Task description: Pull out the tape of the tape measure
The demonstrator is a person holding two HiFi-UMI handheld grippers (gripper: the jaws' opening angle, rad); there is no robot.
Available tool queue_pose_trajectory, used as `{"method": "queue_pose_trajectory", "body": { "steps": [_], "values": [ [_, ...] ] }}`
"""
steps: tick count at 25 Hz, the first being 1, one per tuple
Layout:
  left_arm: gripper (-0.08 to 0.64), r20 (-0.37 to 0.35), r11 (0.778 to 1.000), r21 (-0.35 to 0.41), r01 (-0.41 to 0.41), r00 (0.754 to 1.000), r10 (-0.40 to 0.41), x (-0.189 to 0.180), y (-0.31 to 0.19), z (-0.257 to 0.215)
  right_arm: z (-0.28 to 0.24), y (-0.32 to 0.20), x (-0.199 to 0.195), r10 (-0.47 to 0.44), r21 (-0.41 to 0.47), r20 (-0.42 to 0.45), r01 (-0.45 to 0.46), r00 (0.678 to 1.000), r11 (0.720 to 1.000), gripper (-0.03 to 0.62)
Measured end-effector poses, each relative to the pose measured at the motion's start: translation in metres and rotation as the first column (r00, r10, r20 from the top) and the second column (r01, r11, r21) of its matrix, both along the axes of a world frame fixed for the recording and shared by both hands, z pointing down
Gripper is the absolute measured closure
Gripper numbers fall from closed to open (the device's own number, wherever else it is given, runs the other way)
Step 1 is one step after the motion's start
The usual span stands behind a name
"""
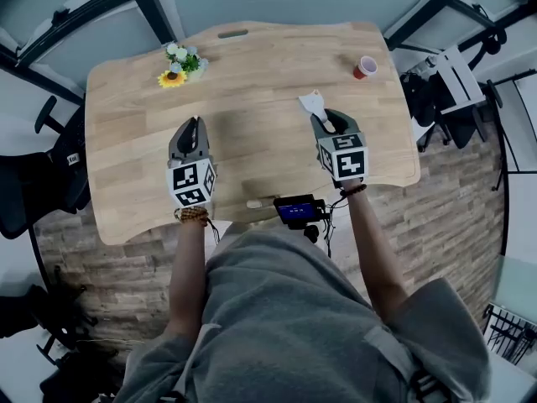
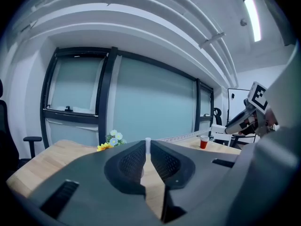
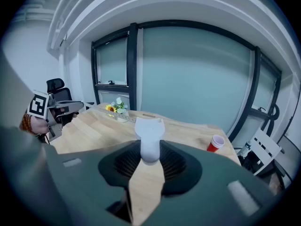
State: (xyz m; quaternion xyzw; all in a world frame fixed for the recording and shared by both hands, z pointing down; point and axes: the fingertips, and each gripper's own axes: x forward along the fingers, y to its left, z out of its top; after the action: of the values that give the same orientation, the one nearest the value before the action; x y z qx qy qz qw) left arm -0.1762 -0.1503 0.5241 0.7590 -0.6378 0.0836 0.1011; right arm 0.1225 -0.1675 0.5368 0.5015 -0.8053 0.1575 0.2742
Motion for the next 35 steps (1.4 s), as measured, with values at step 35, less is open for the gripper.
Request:
{"method": "queue_pose_trajectory", "body": {
  "steps": [35],
  "values": [
    [0.522, -0.008, 0.897, -0.441, -0.023, 1.0, 0.021, 0.031, 0.029, 0.189, 0.168, 0.014, 0.011, -0.073, -0.156, -0.029, 0.068, 0.997, 0.985, 0.462]
  ]
}}
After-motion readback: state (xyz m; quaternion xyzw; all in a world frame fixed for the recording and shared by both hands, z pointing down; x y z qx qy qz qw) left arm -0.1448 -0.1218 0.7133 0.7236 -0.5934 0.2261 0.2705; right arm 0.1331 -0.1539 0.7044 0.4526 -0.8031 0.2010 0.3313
